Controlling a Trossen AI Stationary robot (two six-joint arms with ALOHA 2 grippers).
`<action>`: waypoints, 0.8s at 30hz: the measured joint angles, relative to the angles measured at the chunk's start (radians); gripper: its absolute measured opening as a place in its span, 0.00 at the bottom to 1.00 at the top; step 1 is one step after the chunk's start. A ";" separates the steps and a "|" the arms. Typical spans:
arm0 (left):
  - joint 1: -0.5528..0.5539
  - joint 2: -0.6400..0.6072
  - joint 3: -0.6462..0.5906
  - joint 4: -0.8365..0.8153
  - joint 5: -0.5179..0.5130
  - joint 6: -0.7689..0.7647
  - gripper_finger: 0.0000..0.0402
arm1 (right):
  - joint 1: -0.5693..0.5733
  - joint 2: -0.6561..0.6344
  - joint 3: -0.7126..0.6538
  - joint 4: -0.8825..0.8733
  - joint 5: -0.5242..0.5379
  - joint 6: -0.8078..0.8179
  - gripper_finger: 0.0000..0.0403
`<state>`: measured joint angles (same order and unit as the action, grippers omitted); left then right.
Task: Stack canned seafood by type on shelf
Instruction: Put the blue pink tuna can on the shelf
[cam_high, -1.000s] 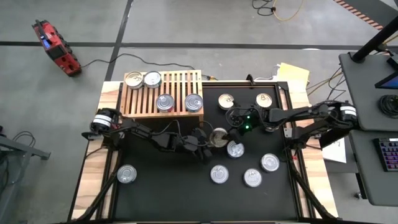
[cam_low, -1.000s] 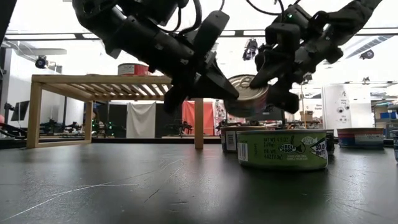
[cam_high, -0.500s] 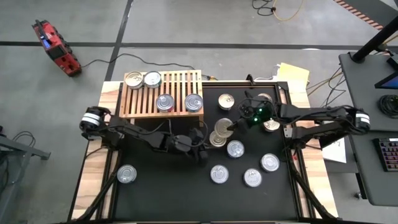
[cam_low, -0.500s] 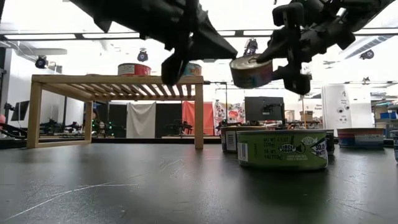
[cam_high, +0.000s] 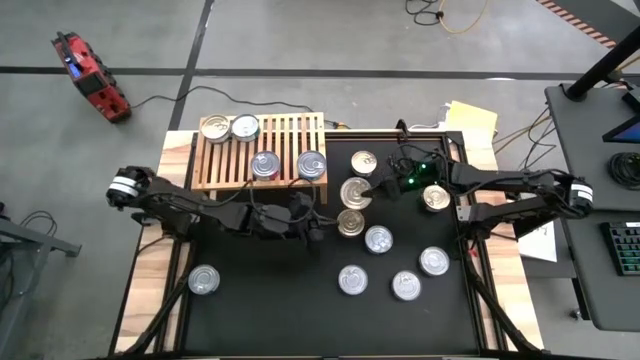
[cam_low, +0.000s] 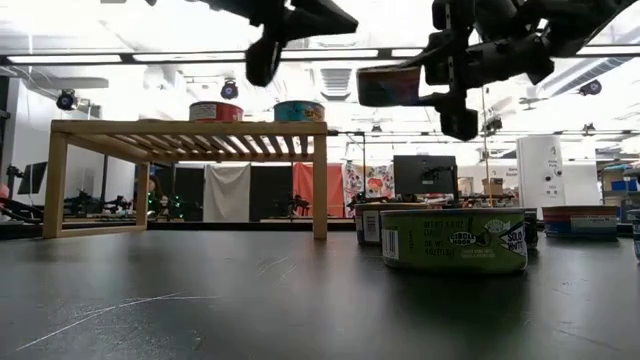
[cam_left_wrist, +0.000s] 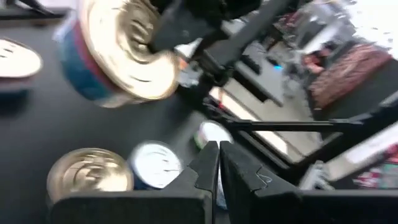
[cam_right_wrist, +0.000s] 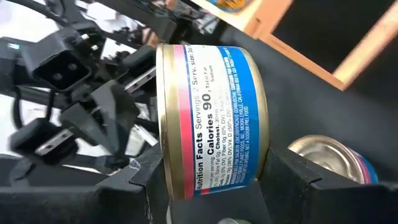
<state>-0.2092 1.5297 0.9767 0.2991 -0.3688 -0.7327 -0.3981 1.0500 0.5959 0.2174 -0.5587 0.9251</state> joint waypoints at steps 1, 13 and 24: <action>0.000 -0.012 0.010 -0.031 -0.016 0.012 0.00 | -0.006 0.006 0.009 -0.002 -0.008 0.001 0.46; 0.019 -0.112 0.367 -0.794 -0.138 0.118 0.00 | -0.080 0.215 0.297 -0.005 -0.197 -0.050 0.46; 0.209 -0.277 0.571 -1.238 -0.031 0.466 0.00 | -0.135 0.552 0.672 -0.003 -0.197 0.018 0.46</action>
<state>0.0000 1.2527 1.5478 -0.9384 -0.4001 -0.2670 -0.5328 1.6015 1.2677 0.2146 -0.7554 0.9433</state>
